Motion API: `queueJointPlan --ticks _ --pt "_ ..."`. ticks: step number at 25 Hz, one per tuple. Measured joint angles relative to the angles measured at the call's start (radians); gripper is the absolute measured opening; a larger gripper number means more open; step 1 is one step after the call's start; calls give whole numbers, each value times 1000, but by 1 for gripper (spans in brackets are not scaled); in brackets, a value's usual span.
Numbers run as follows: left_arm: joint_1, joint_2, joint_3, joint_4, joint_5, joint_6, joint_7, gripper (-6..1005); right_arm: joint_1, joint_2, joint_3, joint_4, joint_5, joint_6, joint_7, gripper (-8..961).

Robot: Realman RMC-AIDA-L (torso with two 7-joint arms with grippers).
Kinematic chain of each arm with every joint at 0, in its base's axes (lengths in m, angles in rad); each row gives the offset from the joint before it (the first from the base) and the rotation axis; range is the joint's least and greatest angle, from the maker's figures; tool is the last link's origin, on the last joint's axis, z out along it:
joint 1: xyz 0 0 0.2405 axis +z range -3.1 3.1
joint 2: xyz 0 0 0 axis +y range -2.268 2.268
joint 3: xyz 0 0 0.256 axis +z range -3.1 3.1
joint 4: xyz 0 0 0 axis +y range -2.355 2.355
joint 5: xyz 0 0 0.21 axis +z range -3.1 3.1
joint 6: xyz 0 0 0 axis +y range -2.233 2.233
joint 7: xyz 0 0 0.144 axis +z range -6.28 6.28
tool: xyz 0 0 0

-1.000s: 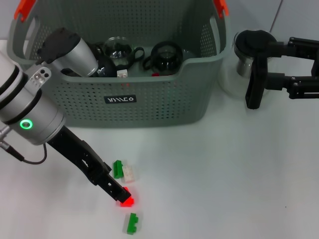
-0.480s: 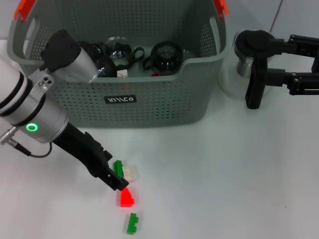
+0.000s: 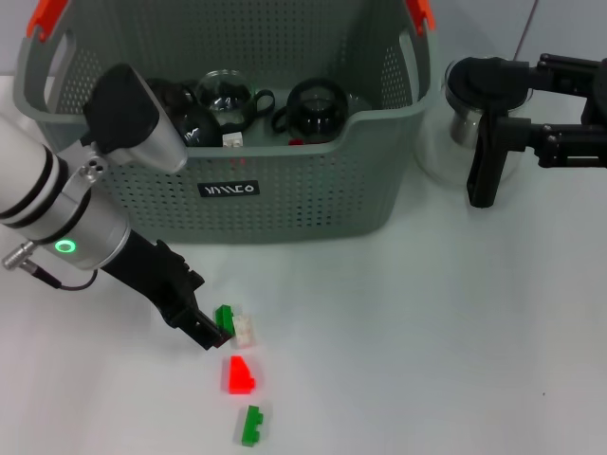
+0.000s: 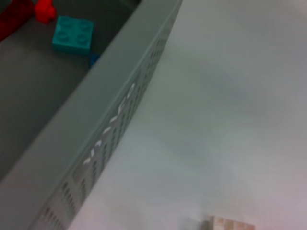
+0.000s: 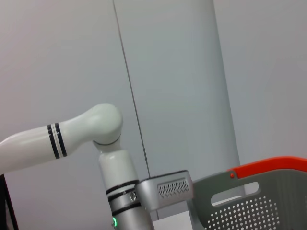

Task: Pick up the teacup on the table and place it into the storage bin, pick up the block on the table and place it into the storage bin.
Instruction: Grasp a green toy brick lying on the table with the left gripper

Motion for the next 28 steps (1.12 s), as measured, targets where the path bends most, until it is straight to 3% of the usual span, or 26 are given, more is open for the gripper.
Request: queueJointPlan --ticks 18,28 --pt "-9 -12 80 -46 17 -87 59 962 15 5 1 9 1 9 3 834" --pt "-13 -22 120 -51 33 -103 68 850 14 4 3 9 4 11 3 817"
